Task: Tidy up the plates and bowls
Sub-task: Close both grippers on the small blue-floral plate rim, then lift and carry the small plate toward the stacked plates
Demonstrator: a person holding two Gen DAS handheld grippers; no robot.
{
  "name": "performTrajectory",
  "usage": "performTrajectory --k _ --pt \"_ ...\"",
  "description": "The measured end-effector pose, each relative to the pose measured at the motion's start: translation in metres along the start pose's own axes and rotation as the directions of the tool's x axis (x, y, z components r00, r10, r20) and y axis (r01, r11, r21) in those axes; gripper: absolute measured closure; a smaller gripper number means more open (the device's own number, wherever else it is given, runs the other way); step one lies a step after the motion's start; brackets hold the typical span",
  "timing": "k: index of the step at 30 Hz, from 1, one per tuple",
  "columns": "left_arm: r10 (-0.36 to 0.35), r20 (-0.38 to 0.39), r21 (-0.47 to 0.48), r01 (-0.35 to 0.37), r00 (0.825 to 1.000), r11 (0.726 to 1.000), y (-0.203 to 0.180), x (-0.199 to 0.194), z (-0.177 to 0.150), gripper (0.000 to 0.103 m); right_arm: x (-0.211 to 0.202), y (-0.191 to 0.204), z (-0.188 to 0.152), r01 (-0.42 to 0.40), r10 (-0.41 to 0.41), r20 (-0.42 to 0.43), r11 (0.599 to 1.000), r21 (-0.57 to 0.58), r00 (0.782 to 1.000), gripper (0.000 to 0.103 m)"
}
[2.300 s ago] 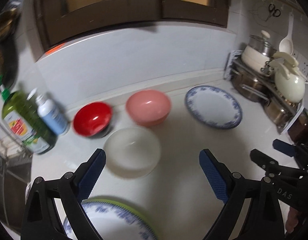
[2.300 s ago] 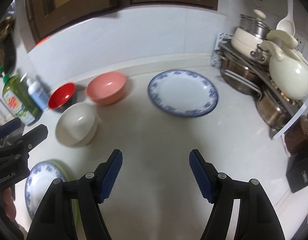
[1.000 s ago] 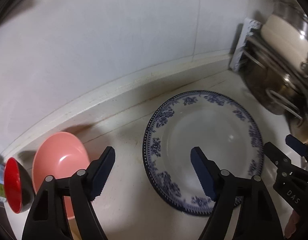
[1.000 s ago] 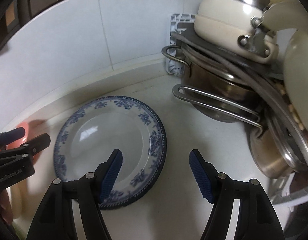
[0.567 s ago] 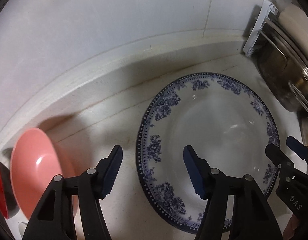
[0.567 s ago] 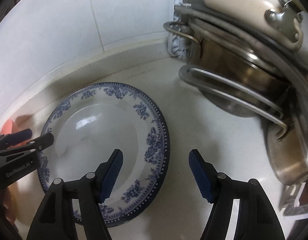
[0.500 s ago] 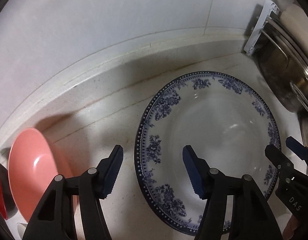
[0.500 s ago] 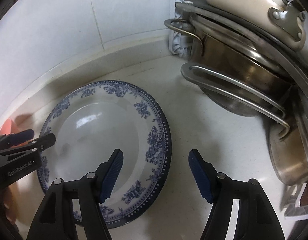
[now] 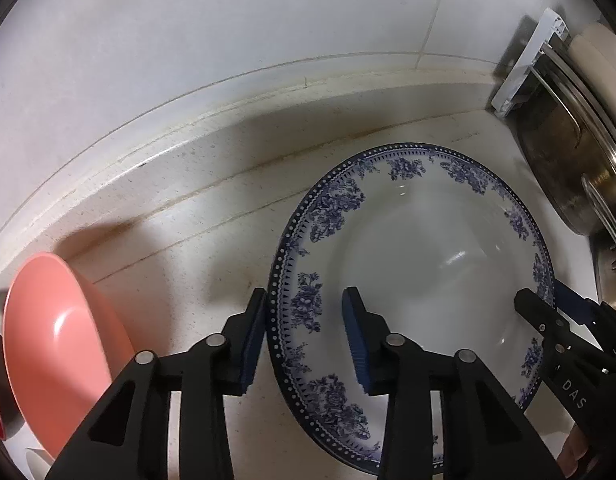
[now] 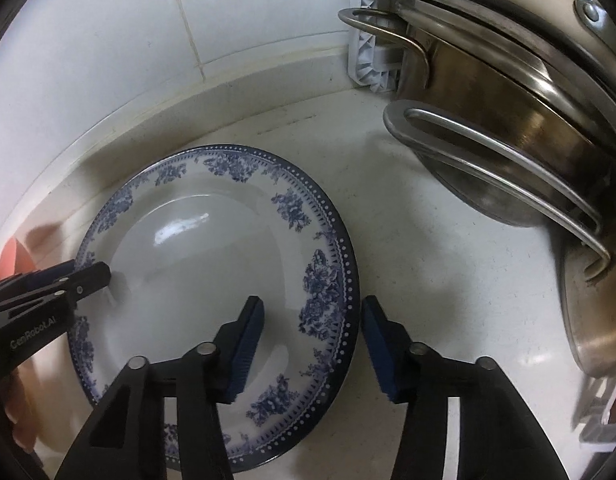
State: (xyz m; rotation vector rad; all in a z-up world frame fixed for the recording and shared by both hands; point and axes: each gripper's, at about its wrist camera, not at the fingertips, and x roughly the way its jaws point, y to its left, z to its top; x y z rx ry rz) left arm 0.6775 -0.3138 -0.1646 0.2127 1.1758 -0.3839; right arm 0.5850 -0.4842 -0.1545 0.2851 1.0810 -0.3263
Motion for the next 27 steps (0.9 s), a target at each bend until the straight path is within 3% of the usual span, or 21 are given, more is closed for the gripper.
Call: performTrajectory --k 6,14,27 --pt "-0.001 0.0 -0.023 0.001 1.0 1.0 0.003 -0.002 -0.001 0.068 0.001 0.0 0.003 0.024 -0.024 -0.008 1.0 -0.003 1.0 0.062" --pt "-0.003 0.023 -0.034 0.004 1.0 0.999 0.007 -0.017 -0.008 0.068 -0.004 -0.001 0.002 0.025 -0.025 -0.004 1.0 0.003 1.0 0.062" --pt "-0.021 0.068 -0.051 0.025 0.997 0.998 0.025 -0.074 -0.039 0.068 -0.056 0.012 -0.017 0.048 -0.048 0.035 0.999 -0.008 0.998 0.062"
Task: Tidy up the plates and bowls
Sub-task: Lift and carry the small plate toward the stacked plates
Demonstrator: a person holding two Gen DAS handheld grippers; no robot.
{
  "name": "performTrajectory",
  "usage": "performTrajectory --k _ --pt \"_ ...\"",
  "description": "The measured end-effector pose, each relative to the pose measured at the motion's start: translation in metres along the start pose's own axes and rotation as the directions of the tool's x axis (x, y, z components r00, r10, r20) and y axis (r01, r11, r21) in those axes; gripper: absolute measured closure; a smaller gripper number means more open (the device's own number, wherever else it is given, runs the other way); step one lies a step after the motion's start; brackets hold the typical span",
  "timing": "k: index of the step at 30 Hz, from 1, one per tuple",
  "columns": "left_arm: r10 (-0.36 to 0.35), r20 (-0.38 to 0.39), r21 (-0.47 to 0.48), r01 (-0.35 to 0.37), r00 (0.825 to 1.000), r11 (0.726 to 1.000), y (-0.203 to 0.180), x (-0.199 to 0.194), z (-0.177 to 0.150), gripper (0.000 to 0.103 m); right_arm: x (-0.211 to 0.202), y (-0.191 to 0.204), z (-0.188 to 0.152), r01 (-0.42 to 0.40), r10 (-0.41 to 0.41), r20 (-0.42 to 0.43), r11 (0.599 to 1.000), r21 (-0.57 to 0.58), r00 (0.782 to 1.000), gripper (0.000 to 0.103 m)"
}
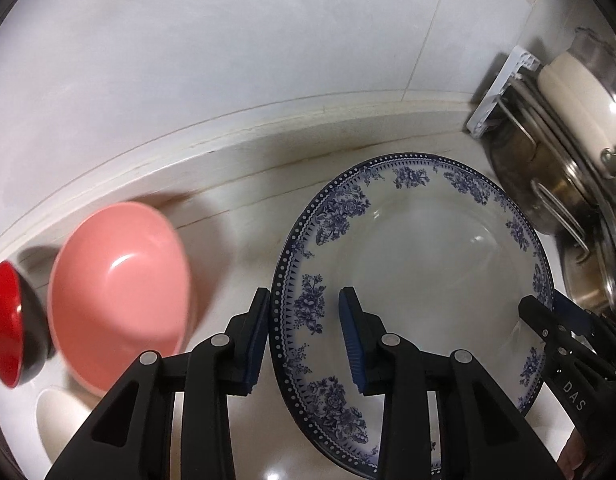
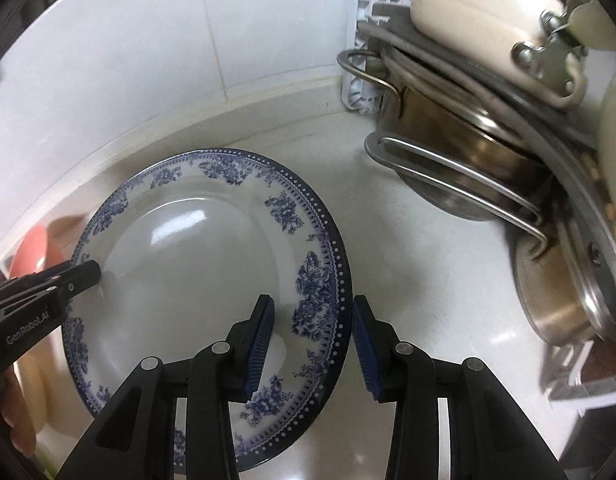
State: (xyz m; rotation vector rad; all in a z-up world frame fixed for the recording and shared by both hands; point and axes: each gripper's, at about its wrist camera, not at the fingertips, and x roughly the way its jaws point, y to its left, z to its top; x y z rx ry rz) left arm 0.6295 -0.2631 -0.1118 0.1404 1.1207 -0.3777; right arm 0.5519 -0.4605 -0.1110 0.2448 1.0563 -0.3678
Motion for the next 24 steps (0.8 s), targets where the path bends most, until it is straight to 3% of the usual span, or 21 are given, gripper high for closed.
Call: performTrajectory --k 24 --pt "0.068 0.126 -0.093 -0.056 0.99 0.994 0.082 -0.121 -0.089 0.068 -0.115 0.083 -0.071 -0.051 0.063 0.102 0.992 -0.115 0.993 0.062"
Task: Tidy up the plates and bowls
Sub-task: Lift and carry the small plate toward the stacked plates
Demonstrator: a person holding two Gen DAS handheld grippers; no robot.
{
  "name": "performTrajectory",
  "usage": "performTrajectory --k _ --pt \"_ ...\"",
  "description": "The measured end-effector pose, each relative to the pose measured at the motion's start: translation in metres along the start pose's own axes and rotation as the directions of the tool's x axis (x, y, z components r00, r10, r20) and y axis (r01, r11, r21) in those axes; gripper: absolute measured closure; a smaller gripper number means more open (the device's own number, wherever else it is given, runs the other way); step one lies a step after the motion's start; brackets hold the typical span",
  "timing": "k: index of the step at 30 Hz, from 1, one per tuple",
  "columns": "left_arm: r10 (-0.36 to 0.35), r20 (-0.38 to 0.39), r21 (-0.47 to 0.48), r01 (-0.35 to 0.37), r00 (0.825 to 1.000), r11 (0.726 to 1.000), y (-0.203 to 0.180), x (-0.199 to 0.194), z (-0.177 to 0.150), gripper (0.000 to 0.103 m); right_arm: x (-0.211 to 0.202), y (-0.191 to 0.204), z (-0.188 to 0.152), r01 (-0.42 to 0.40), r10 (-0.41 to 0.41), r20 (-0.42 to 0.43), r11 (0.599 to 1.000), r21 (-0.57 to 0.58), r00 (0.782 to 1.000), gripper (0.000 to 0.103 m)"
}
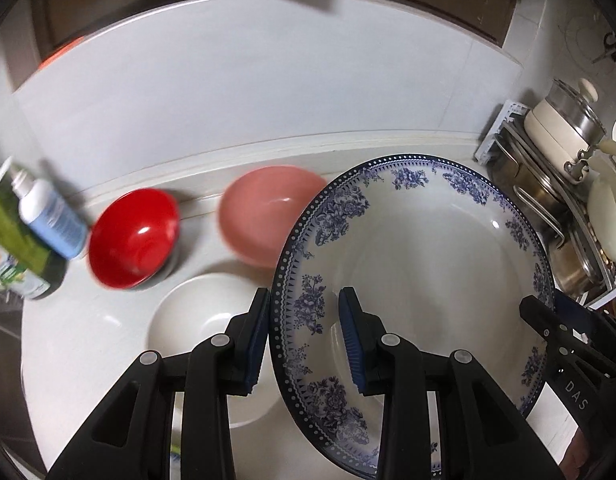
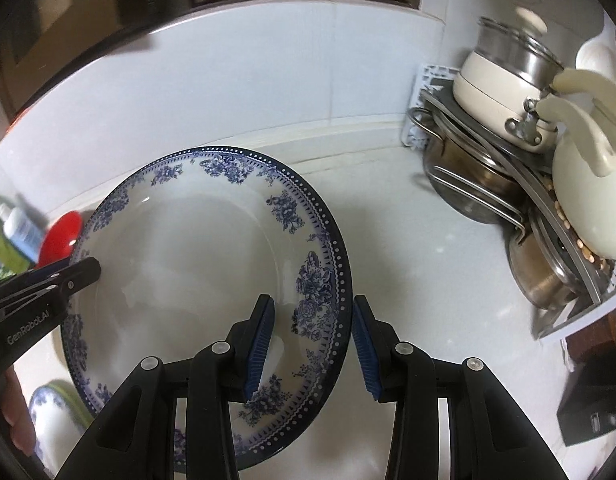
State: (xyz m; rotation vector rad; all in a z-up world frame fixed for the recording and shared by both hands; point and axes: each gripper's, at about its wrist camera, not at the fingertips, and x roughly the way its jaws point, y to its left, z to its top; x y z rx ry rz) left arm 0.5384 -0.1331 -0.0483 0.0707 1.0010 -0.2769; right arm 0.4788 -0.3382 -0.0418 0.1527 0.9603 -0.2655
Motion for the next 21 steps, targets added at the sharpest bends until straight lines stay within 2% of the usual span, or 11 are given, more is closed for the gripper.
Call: performTrajectory --k 21 --pt "0.065 0.021 -0.164 -0.061 0.998 0.985 0.106 -0.072 -0.091 0.069 -0.061 0.102 -0.065 -0.078 0.085 0.039 0.984 -0.161 0.996 0.062"
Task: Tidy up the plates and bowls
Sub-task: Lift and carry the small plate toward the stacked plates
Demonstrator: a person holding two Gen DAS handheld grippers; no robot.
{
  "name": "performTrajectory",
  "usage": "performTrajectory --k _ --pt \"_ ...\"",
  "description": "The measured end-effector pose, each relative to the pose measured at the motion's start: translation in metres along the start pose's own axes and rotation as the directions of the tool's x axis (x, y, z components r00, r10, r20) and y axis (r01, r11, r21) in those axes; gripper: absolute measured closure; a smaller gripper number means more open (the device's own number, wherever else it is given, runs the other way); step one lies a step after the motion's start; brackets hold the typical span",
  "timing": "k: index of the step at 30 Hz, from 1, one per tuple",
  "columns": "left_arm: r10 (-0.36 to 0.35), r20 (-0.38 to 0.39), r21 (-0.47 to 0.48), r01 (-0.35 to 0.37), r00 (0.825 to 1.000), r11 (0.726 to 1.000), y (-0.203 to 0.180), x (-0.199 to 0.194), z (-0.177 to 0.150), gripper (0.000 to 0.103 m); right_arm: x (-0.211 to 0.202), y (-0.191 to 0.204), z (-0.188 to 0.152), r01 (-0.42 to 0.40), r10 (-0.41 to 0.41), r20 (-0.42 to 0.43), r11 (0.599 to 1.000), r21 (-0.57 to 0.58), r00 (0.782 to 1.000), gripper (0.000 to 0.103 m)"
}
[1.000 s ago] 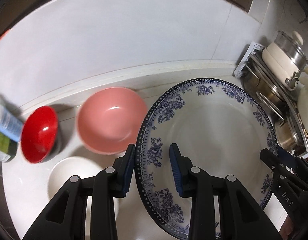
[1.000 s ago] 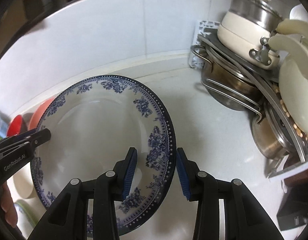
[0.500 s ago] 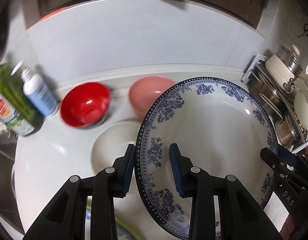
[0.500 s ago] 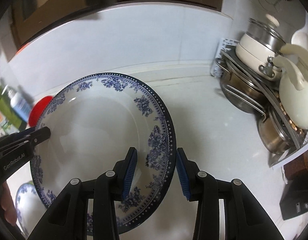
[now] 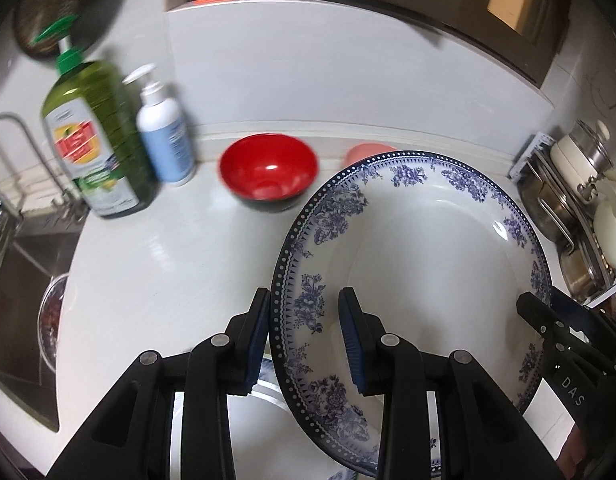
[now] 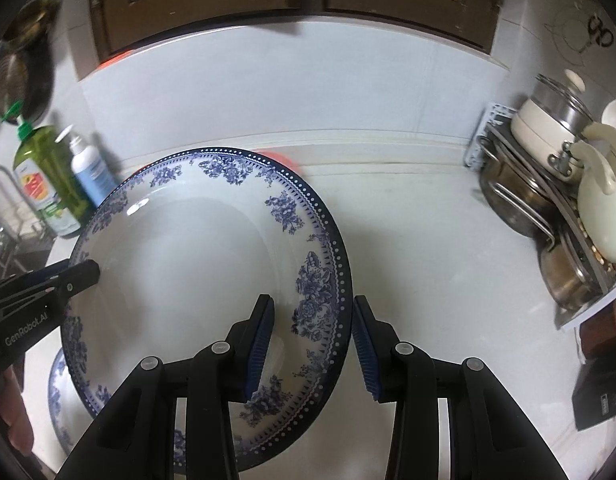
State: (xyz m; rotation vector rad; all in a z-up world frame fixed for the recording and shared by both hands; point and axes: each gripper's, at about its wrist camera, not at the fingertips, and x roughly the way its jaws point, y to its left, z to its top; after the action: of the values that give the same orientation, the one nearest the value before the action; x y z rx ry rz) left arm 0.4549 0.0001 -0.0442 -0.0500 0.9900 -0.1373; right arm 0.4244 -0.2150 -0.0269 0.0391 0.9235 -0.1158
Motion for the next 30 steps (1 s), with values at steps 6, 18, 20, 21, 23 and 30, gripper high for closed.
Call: performTrajectory --k 6,18,20,21,23,30 --pt "0.026 0.0 -0.046 -0.026 1.0 0.999 0.035 -0.014 -0.016 0.069 -0.011 0.034 -0.009 -0.028 0.028 0.002 0.998 -0.047 1.0 0.062" --pt "0.076 -0.024 -0.152 -0.078 0.997 0.985 0.096 -0.041 -0.053 0.069 -0.027 0.094 -0.027 -0.102 0.104 0.008 0.985 -0.142 0.995 0.062" --pt "0.088 -0.03 -0.166 -0.092 0.996 0.982 0.104 -0.044 -0.059 0.069 -0.028 0.104 -0.03 -0.116 0.118 0.002 0.98 -0.159 0.993 0.062" --pt "0.092 -0.034 -0.176 -0.096 0.995 0.98 0.109 -0.046 -0.063 0.069 -0.028 0.108 -0.031 -0.122 0.124 -0.003 0.979 -0.164 0.992 0.062" --pt "0.104 -0.045 -0.197 -0.111 0.994 0.974 0.117 -0.048 -0.07 0.069 -0.028 0.118 -0.035 -0.137 0.137 -0.013 0.974 -0.182 0.99 0.062" --pt "0.135 -0.087 -0.23 -0.152 0.987 0.961 0.138 -0.047 -0.094 0.069 -0.019 0.149 -0.051 -0.182 0.169 -0.075 0.958 -0.224 0.983 0.062"
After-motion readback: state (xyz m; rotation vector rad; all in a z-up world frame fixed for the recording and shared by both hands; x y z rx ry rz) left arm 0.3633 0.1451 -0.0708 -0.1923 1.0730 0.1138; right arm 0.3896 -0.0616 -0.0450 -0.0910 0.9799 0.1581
